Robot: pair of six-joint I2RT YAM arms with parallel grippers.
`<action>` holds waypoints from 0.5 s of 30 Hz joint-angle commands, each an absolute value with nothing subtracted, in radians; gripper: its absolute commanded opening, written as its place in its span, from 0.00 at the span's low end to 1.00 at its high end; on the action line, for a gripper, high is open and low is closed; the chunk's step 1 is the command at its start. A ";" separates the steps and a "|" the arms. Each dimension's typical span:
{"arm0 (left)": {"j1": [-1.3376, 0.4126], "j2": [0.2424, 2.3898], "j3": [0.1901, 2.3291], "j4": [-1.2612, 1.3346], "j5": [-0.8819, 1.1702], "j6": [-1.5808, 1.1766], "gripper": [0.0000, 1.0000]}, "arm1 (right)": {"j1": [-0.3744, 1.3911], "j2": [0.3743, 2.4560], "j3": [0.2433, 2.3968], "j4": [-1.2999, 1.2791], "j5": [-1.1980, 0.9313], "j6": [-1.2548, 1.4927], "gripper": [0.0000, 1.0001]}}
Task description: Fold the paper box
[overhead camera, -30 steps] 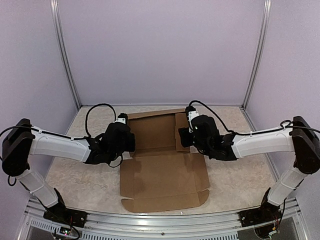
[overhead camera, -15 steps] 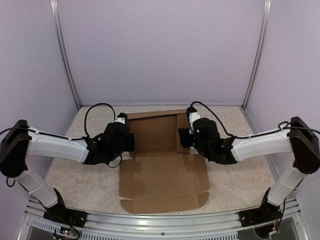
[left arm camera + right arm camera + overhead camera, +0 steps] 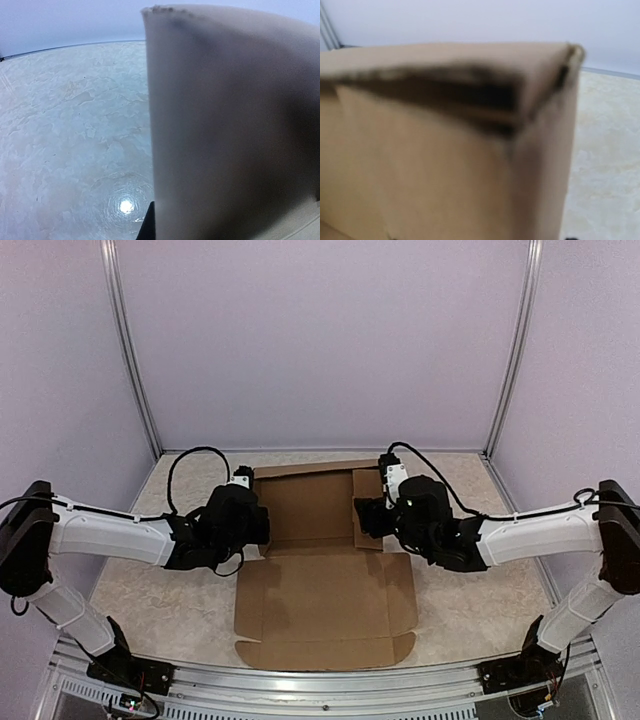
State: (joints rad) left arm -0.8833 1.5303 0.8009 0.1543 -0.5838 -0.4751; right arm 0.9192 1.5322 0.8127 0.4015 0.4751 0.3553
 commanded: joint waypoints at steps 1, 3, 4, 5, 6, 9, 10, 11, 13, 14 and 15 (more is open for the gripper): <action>-0.900 1.520 0.818 0.154 -0.563 -0.508 0.00 | 0.923 1.483 0.780 0.347 0.409 0.390 0.70; -0.900 1.524 0.823 0.143 -0.573 -0.522 0.00 | 0.923 1.462 0.766 0.333 0.381 0.405 0.71; -0.900 1.527 0.826 0.137 -0.576 -0.528 0.00 | 0.923 1.449 0.760 0.329 0.374 0.412 0.73; -0.900 1.529 0.828 0.131 -0.579 -0.536 0.00 | 0.923 1.438 0.754 0.318 0.371 0.418 0.74; -0.900 1.529 0.830 0.128 -0.581 -0.545 0.00 | 0.923 1.426 0.750 0.305 0.372 0.424 0.75; -0.900 1.534 0.839 0.117 -0.579 -0.569 0.00 | 0.924 1.399 0.729 0.279 0.378 0.432 0.76; -0.900 1.537 0.842 0.113 -0.578 -0.575 0.00 | 0.924 1.397 0.723 0.276 0.380 0.435 0.76; -0.900 1.538 0.844 0.108 -0.581 -0.587 0.00 | 0.924 1.396 0.718 0.271 0.380 0.438 0.76; -0.901 1.540 0.850 0.098 -0.577 -0.600 0.00 | 0.924 1.393 0.708 0.268 0.372 0.444 0.77; -0.902 1.540 0.850 0.097 -0.574 -0.604 0.00 | 0.924 1.392 0.702 0.269 0.367 0.447 0.77; -0.902 1.540 0.849 0.099 -0.571 -0.608 0.00 | 0.923 1.388 0.694 0.274 0.362 0.449 0.77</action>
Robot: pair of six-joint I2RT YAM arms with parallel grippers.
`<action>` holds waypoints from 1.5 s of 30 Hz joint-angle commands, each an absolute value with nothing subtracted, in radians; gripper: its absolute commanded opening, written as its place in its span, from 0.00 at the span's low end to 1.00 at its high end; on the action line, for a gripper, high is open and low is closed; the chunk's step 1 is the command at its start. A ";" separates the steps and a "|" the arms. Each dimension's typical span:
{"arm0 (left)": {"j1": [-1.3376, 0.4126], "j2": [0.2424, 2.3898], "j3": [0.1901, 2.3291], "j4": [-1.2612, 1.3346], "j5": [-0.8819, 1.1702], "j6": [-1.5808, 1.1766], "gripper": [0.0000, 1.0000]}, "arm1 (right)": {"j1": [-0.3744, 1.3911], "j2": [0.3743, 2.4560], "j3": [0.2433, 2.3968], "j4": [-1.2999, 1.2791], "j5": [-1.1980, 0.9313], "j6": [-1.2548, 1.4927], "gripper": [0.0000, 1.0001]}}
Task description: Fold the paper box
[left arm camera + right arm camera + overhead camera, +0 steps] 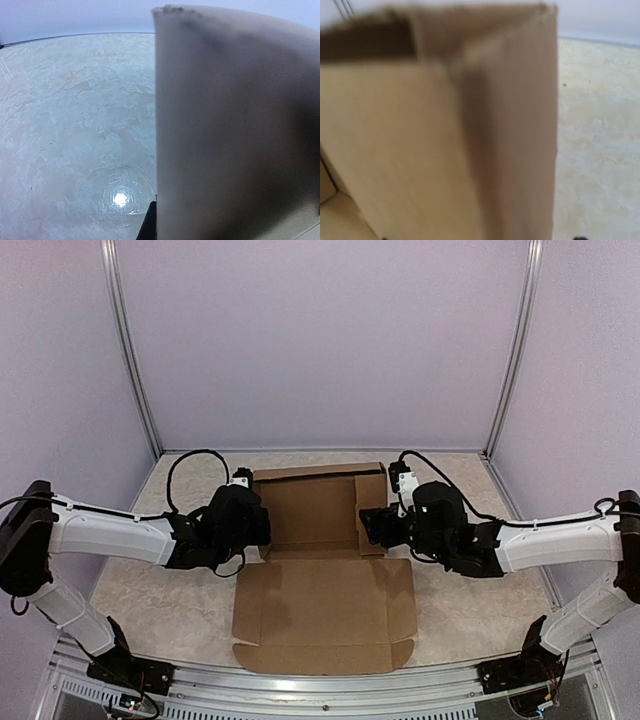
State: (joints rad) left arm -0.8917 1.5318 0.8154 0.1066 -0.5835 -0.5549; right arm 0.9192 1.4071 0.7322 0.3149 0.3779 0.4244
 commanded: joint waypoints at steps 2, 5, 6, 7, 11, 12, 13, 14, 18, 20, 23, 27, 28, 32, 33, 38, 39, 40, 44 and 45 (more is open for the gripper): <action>-0.904 1.539 0.851 0.100 -0.559 -0.610 0.00 | 0.923 1.380 0.681 0.287 0.352 0.449 0.77; -0.910 1.542 0.856 0.098 -0.557 -0.614 0.00 | 0.924 1.367 0.663 0.305 0.320 0.445 0.74; -0.910 1.543 0.856 0.098 -0.557 -0.616 0.00 | 0.924 1.363 0.656 0.318 0.311 0.445 0.73; -0.912 1.543 0.857 0.097 -0.557 -0.620 0.00 | 0.924 1.359 0.651 0.327 0.301 0.446 0.72; -0.913 1.549 0.863 0.090 -0.574 -0.642 0.00 | 0.924 1.359 0.656 0.339 0.261 0.446 0.70; -0.914 1.550 0.864 0.083 -0.582 -0.649 0.00 | 0.924 1.359 0.657 0.344 0.249 0.449 0.70; -0.914 1.552 0.866 0.077 -0.589 -0.656 0.00 | 0.925 1.360 0.659 0.350 0.241 0.453 0.70; -0.915 1.555 0.867 0.073 -0.596 -0.662 0.00 | 0.927 1.362 0.661 0.352 0.237 0.456 0.70; -0.916 1.563 0.865 0.068 -0.610 -0.679 0.00 | 0.936 1.371 0.679 0.340 0.255 0.459 0.70; -0.916 1.564 0.864 0.065 -0.612 -0.678 0.00 | 0.944 1.374 0.688 0.336 0.279 0.458 0.71; -0.915 1.563 0.862 0.063 -0.614 -0.673 0.00 | 0.956 1.383 0.707 0.317 0.333 0.455 0.71; -0.915 1.561 0.862 0.060 -0.612 -0.664 0.00 | 0.973 1.392 0.724 0.302 0.418 0.453 0.71; -0.915 1.561 0.862 0.061 -0.614 -0.662 0.00 | 0.976 1.397 0.730 0.296 0.441 0.453 0.71; -0.914 1.564 0.871 0.057 -0.612 -0.653 0.00 | 0.983 1.415 0.746 0.280 0.510 0.460 0.71; -0.914 1.565 0.875 0.052 -0.612 -0.650 0.00 | 0.985 1.422 0.748 0.280 0.520 0.462 0.70; -0.915 1.566 0.893 0.035 -0.609 -0.642 0.00 | 0.985 1.444 0.749 0.295 0.560 0.464 0.63; -0.916 1.566 0.896 0.031 -0.608 -0.643 0.00 | 0.985 1.449 0.749 0.299 0.566 0.462 0.61; -0.916 1.567 0.900 0.028 -0.607 -0.643 0.00 | 0.985 1.453 0.749 0.302 0.570 0.459 0.59; -0.923 1.573 0.921 0.008 -0.605 -0.642 0.00 | 0.987 1.462 0.746 0.316 0.590 0.450 0.49; -0.924 1.575 0.926 0.004 -0.604 -0.643 0.00 | 0.986 1.464 0.746 0.321 0.594 0.446 0.44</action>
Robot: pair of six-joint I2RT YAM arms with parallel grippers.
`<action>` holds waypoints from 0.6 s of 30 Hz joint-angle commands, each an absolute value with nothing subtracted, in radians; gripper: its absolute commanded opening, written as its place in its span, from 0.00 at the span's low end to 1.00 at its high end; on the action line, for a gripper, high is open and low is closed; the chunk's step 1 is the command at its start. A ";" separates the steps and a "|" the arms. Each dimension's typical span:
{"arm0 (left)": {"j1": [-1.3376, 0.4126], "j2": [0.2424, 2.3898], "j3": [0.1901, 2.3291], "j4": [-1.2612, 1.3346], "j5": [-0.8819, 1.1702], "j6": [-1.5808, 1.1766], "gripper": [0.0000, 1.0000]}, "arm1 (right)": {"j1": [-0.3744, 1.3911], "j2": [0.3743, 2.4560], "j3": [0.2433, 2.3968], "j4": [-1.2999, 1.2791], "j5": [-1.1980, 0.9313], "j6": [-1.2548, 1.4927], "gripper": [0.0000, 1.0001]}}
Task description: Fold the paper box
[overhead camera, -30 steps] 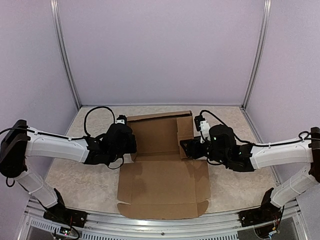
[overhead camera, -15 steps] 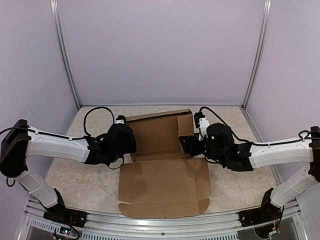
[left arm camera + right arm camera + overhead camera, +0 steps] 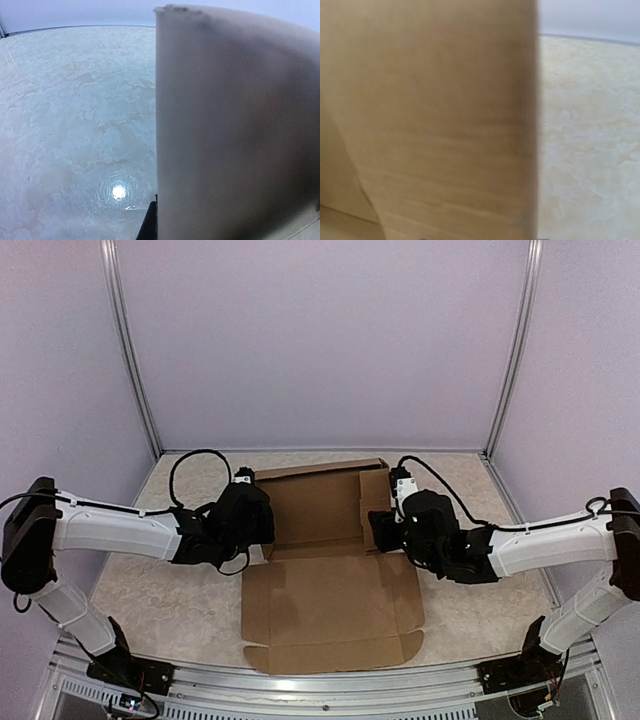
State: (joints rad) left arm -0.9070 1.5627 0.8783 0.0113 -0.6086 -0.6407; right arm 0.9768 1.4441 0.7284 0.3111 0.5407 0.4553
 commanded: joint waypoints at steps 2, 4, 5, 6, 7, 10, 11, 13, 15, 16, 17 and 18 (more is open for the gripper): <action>-0.929 1.578 0.939 0.003 -0.606 -0.642 0.00 | 0.987 1.467 0.743 0.329 0.597 0.441 0.32; -0.932 1.580 0.953 -0.031 -0.607 -0.640 0.00 | 0.988 1.469 0.742 0.338 0.597 0.435 0.19; -0.935 1.580 0.960 -0.037 -0.610 -0.639 0.00 | 0.988 1.468 0.740 0.342 0.597 0.434 0.13; -0.938 1.581 0.966 -0.043 -0.613 -0.638 0.00 | 0.989 1.465 0.737 0.348 0.599 0.431 0.06; -0.938 1.583 0.973 -0.046 -0.613 -0.637 0.00 | 0.993 1.463 0.735 0.353 0.601 0.428 0.00; -0.944 1.589 0.991 -0.061 -0.615 -0.639 0.00 | 1.003 1.458 0.735 0.365 0.610 0.416 0.00; -0.946 1.591 0.996 -0.067 -0.616 -0.640 0.00 | 1.008 1.456 0.735 0.366 0.613 0.412 0.00; -0.949 1.594 1.000 -0.074 -0.622 -0.642 0.00 | 1.016 1.456 0.735 0.373 0.619 0.406 0.00; -0.950 1.597 1.002 -0.076 -0.626 -0.646 0.00 | 1.019 1.458 0.737 0.376 0.625 0.402 0.03; -0.950 1.598 1.002 -0.076 -0.626 -0.648 0.00 | 1.020 1.462 0.740 0.376 0.626 0.399 0.08; -0.952 1.601 1.002 -0.077 -0.626 -0.650 0.00 | 1.021 1.464 0.743 0.376 0.628 0.398 0.13; -0.953 1.601 1.003 -0.078 -0.627 -0.651 0.00 | 1.021 1.465 0.743 0.378 0.631 0.397 0.16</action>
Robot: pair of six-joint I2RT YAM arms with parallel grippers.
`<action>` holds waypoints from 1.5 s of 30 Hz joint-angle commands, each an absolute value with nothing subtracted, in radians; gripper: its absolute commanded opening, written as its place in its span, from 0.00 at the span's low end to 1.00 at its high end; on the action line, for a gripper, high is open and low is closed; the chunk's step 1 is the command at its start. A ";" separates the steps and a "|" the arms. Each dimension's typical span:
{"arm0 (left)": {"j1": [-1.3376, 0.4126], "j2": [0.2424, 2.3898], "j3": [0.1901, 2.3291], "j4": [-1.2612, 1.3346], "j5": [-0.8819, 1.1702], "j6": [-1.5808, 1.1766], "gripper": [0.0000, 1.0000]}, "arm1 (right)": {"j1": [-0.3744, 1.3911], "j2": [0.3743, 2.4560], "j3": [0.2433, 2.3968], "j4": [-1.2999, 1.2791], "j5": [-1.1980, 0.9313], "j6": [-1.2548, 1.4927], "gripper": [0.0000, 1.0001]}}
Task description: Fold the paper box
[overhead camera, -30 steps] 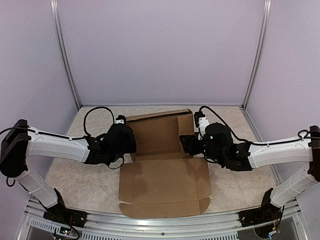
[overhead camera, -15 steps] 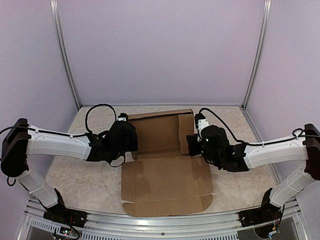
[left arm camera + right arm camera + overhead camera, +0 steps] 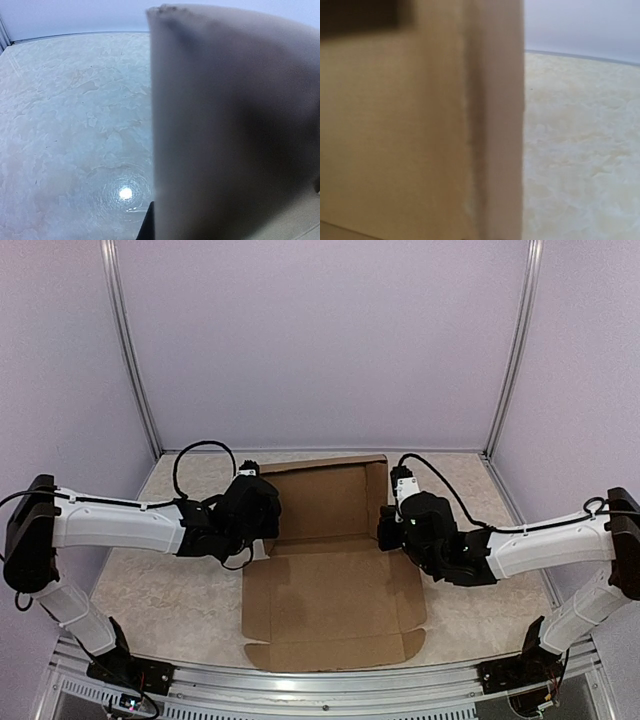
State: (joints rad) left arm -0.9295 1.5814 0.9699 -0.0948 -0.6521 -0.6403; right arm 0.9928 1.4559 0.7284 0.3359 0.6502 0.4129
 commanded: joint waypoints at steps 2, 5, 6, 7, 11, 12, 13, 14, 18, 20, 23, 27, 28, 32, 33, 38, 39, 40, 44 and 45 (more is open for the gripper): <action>-0.954 1.605 1.005 -0.078 -0.627 -0.653 0.00 | 1.021 1.468 0.743 0.385 0.639 0.395 0.17; -0.955 1.608 1.005 -0.076 -0.624 -0.652 0.00 | 1.022 1.480 0.746 0.394 0.647 0.388 0.18; -0.954 1.608 1.003 -0.077 -0.623 -0.651 0.00 | 1.021 1.486 0.749 0.396 0.651 0.385 0.19; -0.955 1.610 1.003 -0.077 -0.621 -0.651 0.00 | 1.020 1.489 0.753 0.397 0.656 0.384 0.21; -0.957 1.603 0.995 -0.074 -0.619 -0.645 0.00 | 1.021 1.503 0.764 0.411 0.681 0.368 0.34; -0.958 1.600 0.993 -0.074 -0.620 -0.643 0.00 | 1.022 1.504 0.764 0.416 0.685 0.360 0.35; -0.959 1.599 0.990 -0.074 -0.622 -0.642 0.00 | 1.022 1.504 0.765 0.423 0.688 0.352 0.37; -0.960 1.595 0.986 -0.073 -0.623 -0.641 0.00 | 1.021 1.502 0.765 0.429 0.690 0.344 0.38; -0.962 1.580 0.971 -0.070 -0.629 -0.641 0.00 | 1.019 1.489 0.750 0.456 0.694 0.316 0.44; -0.964 1.573 0.967 -0.066 -0.628 -0.638 0.00 | 1.015 1.478 0.738 0.472 0.681 0.308 0.47; -0.967 1.563 0.959 -0.065 -0.626 -0.637 0.00 | 1.006 1.467 0.731 0.470 0.652 0.297 0.48; -0.971 1.540 0.940 -0.050 -0.625 -0.642 0.00 | 0.994 1.447 0.710 0.489 0.632 0.281 0.49; -0.972 1.539 0.938 -0.049 -0.626 -0.643 0.00 | 0.988 1.445 0.708 0.490 0.623 0.281 0.49; -0.976 1.542 0.944 -0.046 -0.617 -0.635 0.00 | 0.974 1.454 0.712 0.494 0.605 0.273 0.43; -0.976 1.545 0.946 -0.046 -0.615 -0.635 0.00 | 0.972 1.457 0.714 0.497 0.601 0.270 0.41; -0.982 1.547 0.948 -0.043 -0.609 -0.637 0.00 | 0.968 1.477 0.724 0.512 0.592 0.259 0.26; -0.983 1.545 0.948 -0.043 -0.609 -0.635 0.00 | 0.968 1.478 0.724 0.516 0.589 0.255 0.21; -0.984 1.545 0.948 -0.043 -0.609 -0.635 0.00 | 0.969 1.479 0.724 0.519 0.587 0.251 0.15; -0.987 1.545 0.954 -0.041 -0.605 -0.634 0.00 | 0.968 1.478 0.722 0.531 0.580 0.242 0.00; -0.987 1.547 0.956 -0.041 -0.604 -0.633 0.00 | 0.968 1.477 0.719 0.538 0.577 0.242 0.00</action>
State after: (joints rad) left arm -0.9577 1.5639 0.9512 -0.0891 -0.6689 -0.6468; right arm 0.9531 1.4696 0.7231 0.4820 0.6571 0.2520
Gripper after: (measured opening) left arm 0.013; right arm 0.015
